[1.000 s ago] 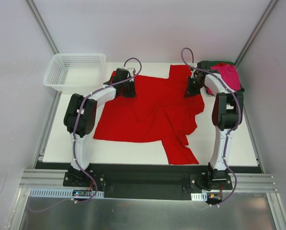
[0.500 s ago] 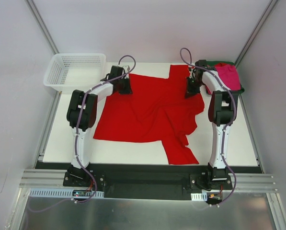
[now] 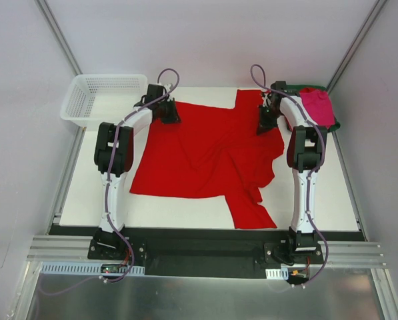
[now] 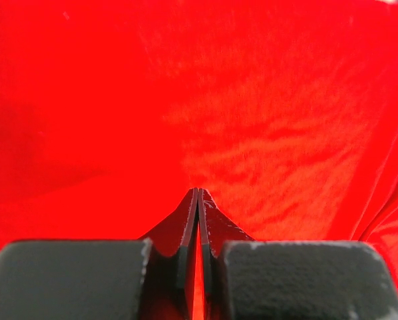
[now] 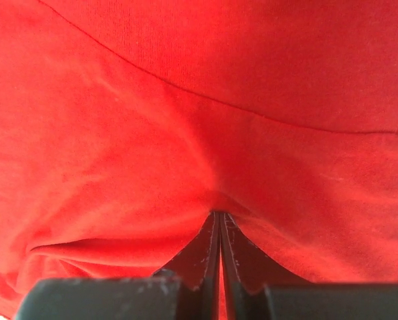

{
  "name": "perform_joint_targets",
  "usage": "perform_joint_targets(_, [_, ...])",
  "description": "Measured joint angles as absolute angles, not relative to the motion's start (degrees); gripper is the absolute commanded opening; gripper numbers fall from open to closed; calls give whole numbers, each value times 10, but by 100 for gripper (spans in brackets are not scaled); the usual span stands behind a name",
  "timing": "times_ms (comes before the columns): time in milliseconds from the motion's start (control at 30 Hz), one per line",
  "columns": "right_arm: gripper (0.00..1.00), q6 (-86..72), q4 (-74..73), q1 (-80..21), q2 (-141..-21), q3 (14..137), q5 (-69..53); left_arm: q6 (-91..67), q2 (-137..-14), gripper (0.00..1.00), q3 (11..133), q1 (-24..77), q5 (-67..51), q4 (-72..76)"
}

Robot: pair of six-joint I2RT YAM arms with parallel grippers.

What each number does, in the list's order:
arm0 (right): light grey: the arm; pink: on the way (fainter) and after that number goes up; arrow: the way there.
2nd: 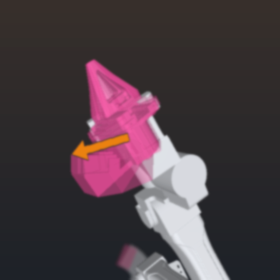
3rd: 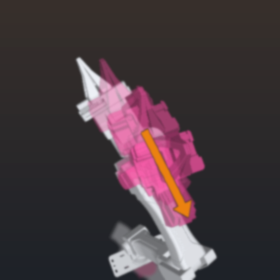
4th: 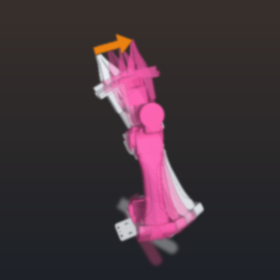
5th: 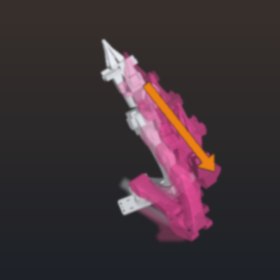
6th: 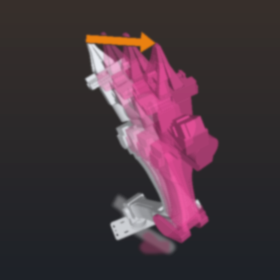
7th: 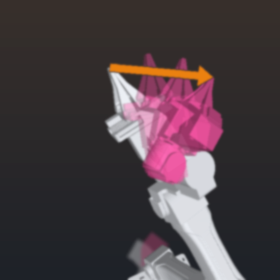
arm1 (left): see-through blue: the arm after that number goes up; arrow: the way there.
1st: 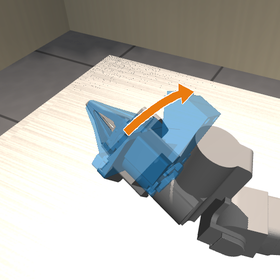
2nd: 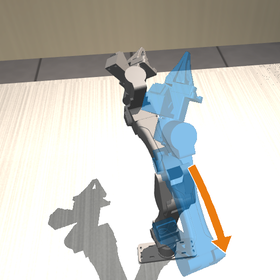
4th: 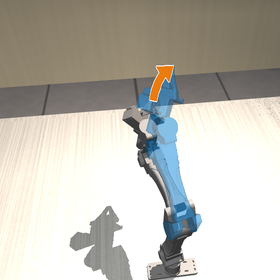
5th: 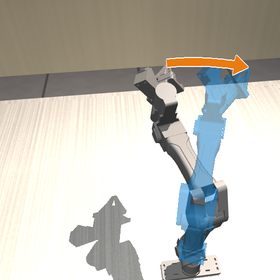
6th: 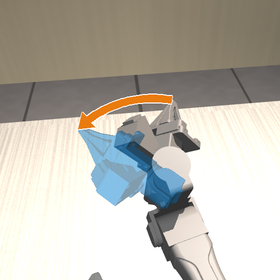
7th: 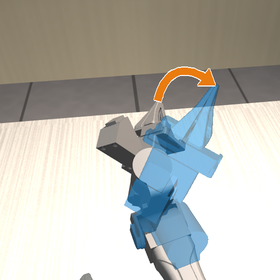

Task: Fold and stack the t-shirts
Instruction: Flatten out the tshirt

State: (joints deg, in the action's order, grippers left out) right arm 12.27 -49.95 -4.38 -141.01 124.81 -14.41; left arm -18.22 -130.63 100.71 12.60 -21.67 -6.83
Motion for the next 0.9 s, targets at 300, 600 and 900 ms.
perform_joint_targets(300, [9,122,-508,-24,-1433,1286,-179,-213,-1348,0,1061,98,-242,-92])
perform_joint_targets(600, [9,107,-506,1,-1458,1310,-285,-237,-1367,0,1091,84,-268,-105])
perform_joint_targets(900, [11,84,-504,1,-1470,1312,-311,-251,-1369,0,1107,81,-283,-107])
